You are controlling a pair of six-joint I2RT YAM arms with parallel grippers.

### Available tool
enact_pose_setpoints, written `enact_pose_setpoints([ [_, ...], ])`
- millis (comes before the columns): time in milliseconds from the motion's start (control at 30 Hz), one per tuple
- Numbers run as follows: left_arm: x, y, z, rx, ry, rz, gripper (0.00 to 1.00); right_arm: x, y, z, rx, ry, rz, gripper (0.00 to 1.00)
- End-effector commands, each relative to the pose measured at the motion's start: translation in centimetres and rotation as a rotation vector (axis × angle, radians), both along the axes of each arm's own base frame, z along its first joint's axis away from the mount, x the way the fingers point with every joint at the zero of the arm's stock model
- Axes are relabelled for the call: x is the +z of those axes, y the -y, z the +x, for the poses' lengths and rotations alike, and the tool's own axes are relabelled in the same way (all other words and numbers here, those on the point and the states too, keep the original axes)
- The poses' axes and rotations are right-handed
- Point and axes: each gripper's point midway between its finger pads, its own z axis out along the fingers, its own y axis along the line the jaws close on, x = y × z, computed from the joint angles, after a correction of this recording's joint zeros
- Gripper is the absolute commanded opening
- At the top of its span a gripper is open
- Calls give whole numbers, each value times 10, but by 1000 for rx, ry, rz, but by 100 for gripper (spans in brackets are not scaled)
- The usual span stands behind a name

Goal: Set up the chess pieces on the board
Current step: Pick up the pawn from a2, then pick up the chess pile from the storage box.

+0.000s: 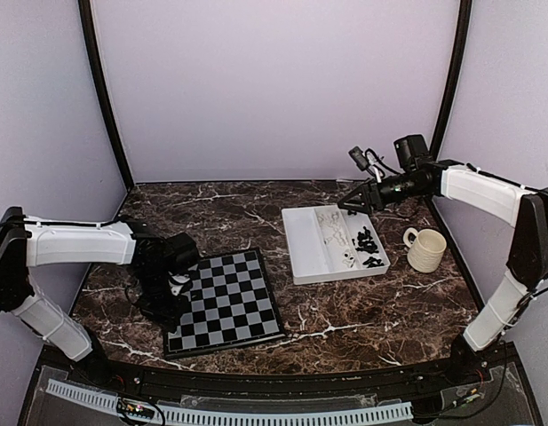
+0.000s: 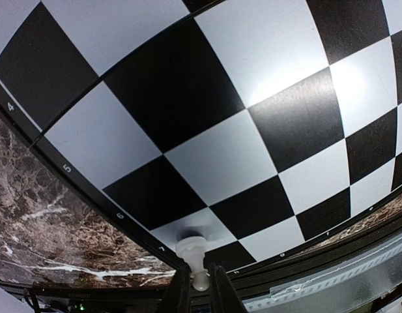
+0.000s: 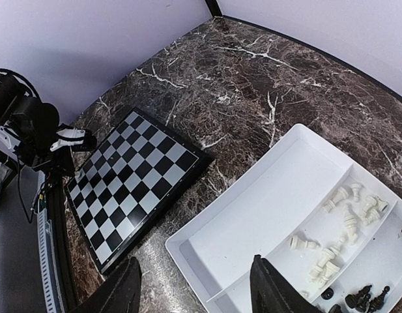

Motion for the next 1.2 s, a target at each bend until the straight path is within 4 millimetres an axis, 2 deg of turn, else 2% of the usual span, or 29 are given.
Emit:
enact_pose_setpoints([
  [0,-4,-5,-2,-9,-15,12,13,1,-2,-3,13,18,-9,59],
  [133,-5,-5,-1,-15,-14,13,16,0,-3,-4,14,20,-15,59],
  [367,4,-5,5,-19,15,13,32,1,-4,-6,21,23,-18,59],
  [467,17,-4,12,-30,41,21,35,4,-4,-8,35,25,-18,59],
  [533,38,-2,25,-37,103,28,39,6,-2,-7,42,56,-49,60],
  [567,58,4,39,-41,166,4,40,6,1,-4,38,77,-74,59],
  [600,69,10,47,-58,203,-22,42,6,5,0,36,101,-108,60],
  [633,89,19,64,-65,290,-57,43,4,8,3,35,116,-146,59],
  [700,117,39,91,-99,420,-137,46,-7,17,13,32,144,-251,58],
  [833,160,79,141,-157,639,-261,46,-32,36,32,6,162,-442,51],
  [933,185,117,175,-180,776,-389,46,-59,43,35,27,166,-552,46],
  [1000,195,139,191,-196,840,-470,46,-79,45,31,82,158,-624,44],
  [1067,201,162,198,-213,859,-568,46,-98,46,25,151,154,-681,41],
  [1167,202,186,203,-243,852,-660,46,-120,49,31,184,166,-748,39],
])
